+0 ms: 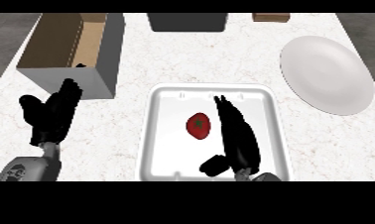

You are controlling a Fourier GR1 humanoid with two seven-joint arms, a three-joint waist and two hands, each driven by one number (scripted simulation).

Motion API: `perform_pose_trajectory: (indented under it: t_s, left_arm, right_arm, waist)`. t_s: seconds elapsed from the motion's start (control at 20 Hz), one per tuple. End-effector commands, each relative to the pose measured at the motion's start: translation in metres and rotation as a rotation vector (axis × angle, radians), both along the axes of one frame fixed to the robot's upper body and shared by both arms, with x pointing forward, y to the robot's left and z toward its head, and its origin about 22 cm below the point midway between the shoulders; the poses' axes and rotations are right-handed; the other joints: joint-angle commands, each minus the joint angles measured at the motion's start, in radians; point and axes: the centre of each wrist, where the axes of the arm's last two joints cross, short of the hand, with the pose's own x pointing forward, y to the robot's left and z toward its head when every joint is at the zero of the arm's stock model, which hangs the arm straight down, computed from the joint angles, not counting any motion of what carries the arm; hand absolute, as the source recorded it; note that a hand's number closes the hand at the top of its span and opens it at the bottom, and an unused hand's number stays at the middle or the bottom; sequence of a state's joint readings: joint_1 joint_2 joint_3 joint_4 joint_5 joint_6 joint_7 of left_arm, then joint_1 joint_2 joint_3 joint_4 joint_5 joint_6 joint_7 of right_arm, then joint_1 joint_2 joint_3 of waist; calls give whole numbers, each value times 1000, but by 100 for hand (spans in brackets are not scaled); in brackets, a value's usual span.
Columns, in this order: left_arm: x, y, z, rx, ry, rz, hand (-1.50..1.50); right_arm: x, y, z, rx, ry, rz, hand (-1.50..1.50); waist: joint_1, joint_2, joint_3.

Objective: Pick the tomato from the tray and place it in the plate

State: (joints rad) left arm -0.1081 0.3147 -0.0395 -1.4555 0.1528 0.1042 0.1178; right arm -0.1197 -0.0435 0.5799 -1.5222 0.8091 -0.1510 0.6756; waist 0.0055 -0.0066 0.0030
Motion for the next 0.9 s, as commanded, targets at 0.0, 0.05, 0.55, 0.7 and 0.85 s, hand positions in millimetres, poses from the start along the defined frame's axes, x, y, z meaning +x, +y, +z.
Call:
perform_pose_trajectory:
  t_s: [0.0, 0.05, 0.55, 0.7, 0.85]
  left_arm:
    - [24, 5, 6, -1, 28, 8, 0]
    - [21, -2, -3, -7, 37, -1, 0]
    - [2, 8, 3, 8, 32, -1, 0]
    - [13, 3, 3, -6, 38, -1, 0]
    - [14, -13, 14, -1, 39, -9, 0]
  right_arm:
    - [14, 11, 17, -12, 55, 19, -150]
    - [15, 0, 1, -18, 59, 7, -150]
    - [53, 11, -11, -62, 100, -5, -150]
    - [30, 30, -31, -117, 105, -5, -150]
    - [51, 29, -16, -129, 145, 20, -150]
  waist:
    - [-8, 7, -3]
    - [-8, 7, -3]
    - [-1, 7, -3]
    - [0, 8, -3]
    - [0, 7, -3]
